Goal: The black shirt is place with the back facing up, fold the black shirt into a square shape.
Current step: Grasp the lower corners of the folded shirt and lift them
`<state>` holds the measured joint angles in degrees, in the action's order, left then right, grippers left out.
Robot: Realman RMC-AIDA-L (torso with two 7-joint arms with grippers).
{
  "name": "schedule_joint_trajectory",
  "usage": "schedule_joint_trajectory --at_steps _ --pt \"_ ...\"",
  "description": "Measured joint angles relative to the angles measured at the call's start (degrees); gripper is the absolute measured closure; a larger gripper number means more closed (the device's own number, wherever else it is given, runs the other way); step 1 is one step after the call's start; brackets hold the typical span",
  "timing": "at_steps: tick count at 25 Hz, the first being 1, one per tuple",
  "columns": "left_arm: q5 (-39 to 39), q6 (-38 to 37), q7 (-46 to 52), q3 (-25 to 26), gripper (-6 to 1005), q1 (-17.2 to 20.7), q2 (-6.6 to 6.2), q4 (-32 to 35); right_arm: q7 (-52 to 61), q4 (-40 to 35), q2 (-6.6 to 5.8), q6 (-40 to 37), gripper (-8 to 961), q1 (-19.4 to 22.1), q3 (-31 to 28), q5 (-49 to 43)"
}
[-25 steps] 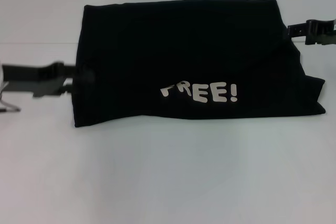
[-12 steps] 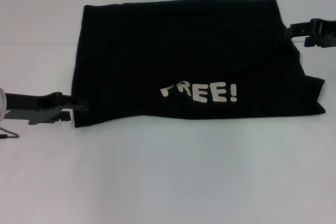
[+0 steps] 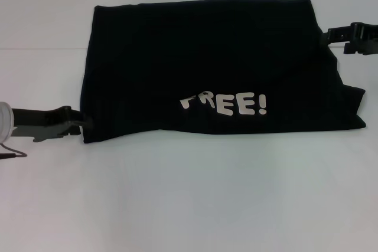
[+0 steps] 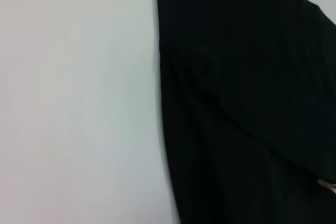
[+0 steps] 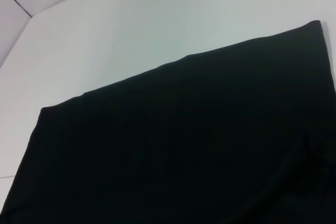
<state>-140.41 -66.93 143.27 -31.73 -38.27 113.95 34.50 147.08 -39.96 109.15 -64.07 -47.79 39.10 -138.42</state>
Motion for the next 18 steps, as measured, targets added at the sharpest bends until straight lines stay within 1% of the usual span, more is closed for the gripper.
schedule_joint_trajectory --at_steps 4,8,18 --pt "-0.03 1.62 0.00 -1.19 616 -0.10 0.42 -0.65 0.04 -0.01 0.00 0.04 192 0.03 0.01 0.00" --pt "-0.04 2.56 -0.01 -1.51 616 -0.20 0.89 -0.84 -0.03 -0.03 0.03 0.14 193 0.09 0.00 0.00" --pt "-0.43 3.29 -0.19 -2.06 616 -0.88 1.09 -2.35 -0.17 -0.03 0.10 0.34 194 0.50 -0.02 0.00"
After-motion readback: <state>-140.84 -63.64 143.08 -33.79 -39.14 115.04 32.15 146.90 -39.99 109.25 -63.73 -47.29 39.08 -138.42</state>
